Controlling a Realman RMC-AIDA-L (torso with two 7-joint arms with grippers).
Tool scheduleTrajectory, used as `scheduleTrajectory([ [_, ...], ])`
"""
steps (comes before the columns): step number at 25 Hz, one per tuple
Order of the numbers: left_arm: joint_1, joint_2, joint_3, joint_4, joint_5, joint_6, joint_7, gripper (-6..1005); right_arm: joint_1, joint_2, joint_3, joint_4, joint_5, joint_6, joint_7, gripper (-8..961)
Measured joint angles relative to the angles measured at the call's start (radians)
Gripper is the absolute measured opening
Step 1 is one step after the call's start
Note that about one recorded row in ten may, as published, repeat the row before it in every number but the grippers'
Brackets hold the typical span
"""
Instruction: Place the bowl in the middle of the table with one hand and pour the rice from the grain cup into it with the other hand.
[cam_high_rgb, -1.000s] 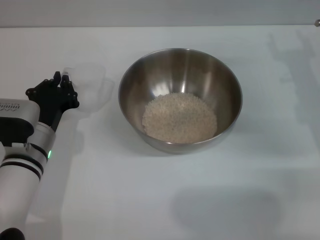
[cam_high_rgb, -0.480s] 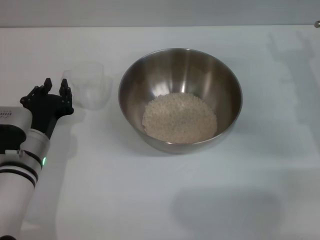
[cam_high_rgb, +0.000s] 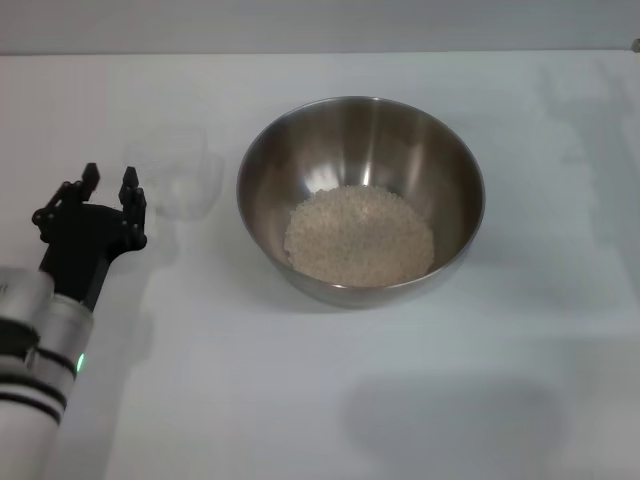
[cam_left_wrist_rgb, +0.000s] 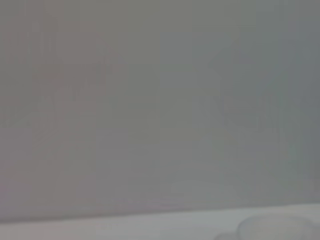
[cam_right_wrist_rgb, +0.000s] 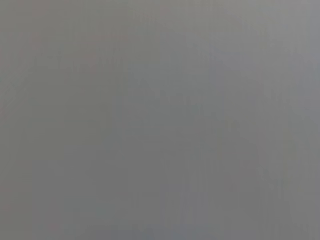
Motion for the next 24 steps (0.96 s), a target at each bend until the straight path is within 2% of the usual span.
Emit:
scheduleTrajectory([
  [5, 0.060, -0.003, 0.002, 0.022, 0.044, 0.208, -0.026, 397, -0.011, 0.002, 0.000, 0.000, 0.003, -0.005, 0.000, 773],
  [7, 0.072, -0.003, 0.011, 0.069, 0.046, 0.347, -0.082, 463, -0.018, 0.004, 0.000, 0.000, 0.003, -0.005, 0.000, 773],
  [10, 0.068, -0.006, 0.024, 0.137, 0.048, 0.467, -0.164, 562, -0.030, 0.007, 0.000, -0.002, 0.001, -0.002, 0.000, 773],
  [19, 0.031, -0.005, 0.015, 0.198, 0.040, 0.508, -0.212, 785, -0.035, 0.010, 0.000, -0.004, -0.001, 0.011, 0.000, 773],
  [21, 0.005, -0.006, 0.014, 0.227, 0.039, 0.504, -0.218, 809, -0.033, 0.010, -0.001, -0.006, -0.001, 0.030, 0.005, 773],
  [24, 0.000, -0.006, 0.013, 0.233, 0.039, 0.504, -0.221, 844, -0.033, 0.009, -0.004, -0.006, -0.003, 0.033, 0.003, 773],
])
